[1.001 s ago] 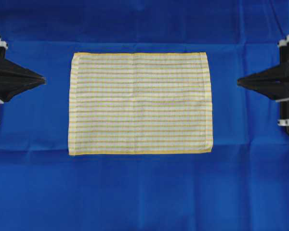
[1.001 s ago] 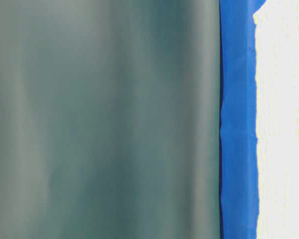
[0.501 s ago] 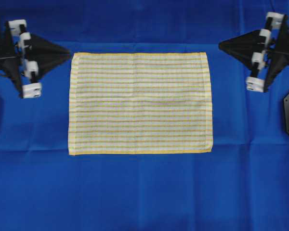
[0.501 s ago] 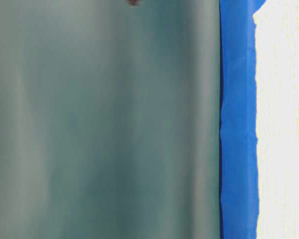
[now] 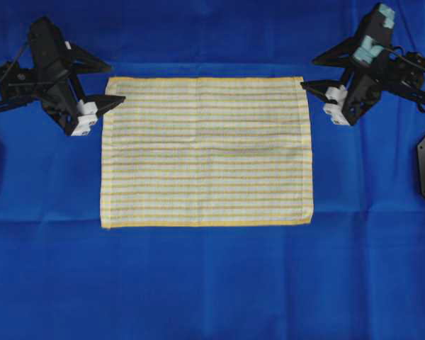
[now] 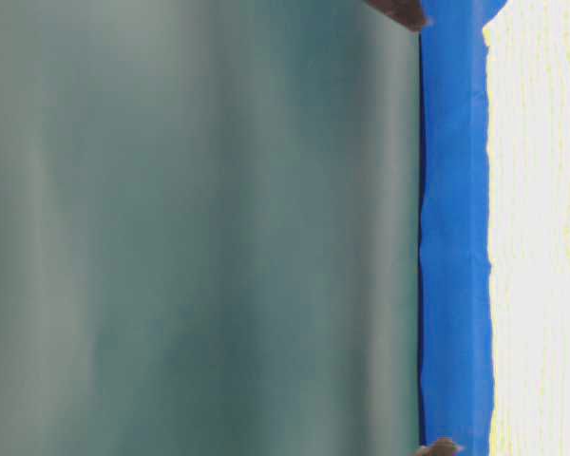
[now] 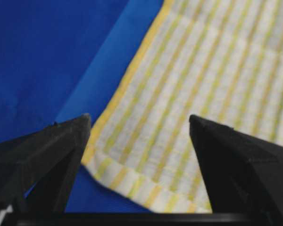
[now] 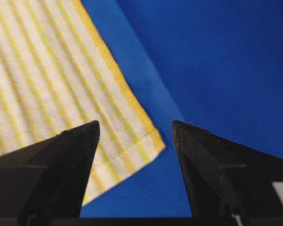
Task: Fold the yellow towel.
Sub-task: 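Move both grippers to the towel's far corners and grasp them, then lift the far edge and fold it toward the near edge with both grippers, then release the folded edge and regrasp the strip's left and right ends, then lift the strip and swing the right gripper's end toward the far side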
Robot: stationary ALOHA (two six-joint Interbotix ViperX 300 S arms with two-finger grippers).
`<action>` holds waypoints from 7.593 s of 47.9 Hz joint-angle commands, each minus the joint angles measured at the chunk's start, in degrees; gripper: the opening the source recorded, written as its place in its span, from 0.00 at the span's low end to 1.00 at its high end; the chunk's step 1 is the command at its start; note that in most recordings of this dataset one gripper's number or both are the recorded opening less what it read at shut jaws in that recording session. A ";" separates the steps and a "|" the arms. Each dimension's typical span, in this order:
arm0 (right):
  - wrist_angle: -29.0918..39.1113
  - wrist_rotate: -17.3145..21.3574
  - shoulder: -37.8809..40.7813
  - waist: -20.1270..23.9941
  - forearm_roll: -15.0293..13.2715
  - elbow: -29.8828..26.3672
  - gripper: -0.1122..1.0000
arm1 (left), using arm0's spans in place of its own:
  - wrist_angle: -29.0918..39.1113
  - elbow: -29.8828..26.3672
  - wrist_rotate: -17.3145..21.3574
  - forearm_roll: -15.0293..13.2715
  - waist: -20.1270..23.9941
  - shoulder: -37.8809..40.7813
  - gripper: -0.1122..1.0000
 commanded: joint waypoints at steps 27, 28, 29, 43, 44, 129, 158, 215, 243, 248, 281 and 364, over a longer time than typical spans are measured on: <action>-5.10 0.09 15.12 -1.67 3.43 -4.13 0.67 | -3.87 -1.14 -0.09 -0.53 5.10 13.01 0.79; -5.19 0.09 15.21 -1.67 3.52 -4.13 0.66 | -3.96 -1.23 -0.09 -0.53 5.10 13.27 0.79; -5.27 0.09 15.21 -1.67 3.52 -4.13 0.66 | -3.96 -1.23 -0.09 -0.70 5.10 13.62 0.78; -5.71 0.00 15.21 -1.58 3.60 -4.04 0.28 | -3.78 -1.49 -0.09 -0.88 5.01 15.03 0.28; -5.80 0.00 15.21 -1.58 3.60 -4.04 0.22 | -3.78 -1.49 -0.09 -0.97 5.01 15.03 0.24; 0.97 4.75 -2.37 17.84 6.33 3.08 0.15 | 2.72 2.02 -11.95 -0.97 -20.65 -4.22 0.14; 2.02 6.59 -2.37 31.46 11.43 2.72 0.15 | 3.08 2.37 -19.69 -0.97 -31.55 -4.75 0.14; 3.34 6.24 -1.23 36.39 12.39 1.41 0.78 | 9.58 2.81 -19.25 -0.97 -32.78 -7.82 0.80; 4.39 -0.35 -0.88 21.53 11.16 0.44 0.77 | 11.34 -1.14 -11.60 -0.53 -19.07 -4.57 0.81; 5.45 -1.23 0.53 20.21 11.16 -0.09 0.77 | 11.60 -2.20 -10.02 -0.62 -18.37 -2.20 0.81; 6.24 -2.37 7.12 18.02 9.23 -0.88 0.42 | 21.27 -4.13 -9.40 -0.53 -16.61 5.01 0.24; 12.30 -3.25 -0.09 -3.52 1.23 -15.21 0.14 | 21.27 -31.11 -10.37 -0.97 -30.85 6.86 0.12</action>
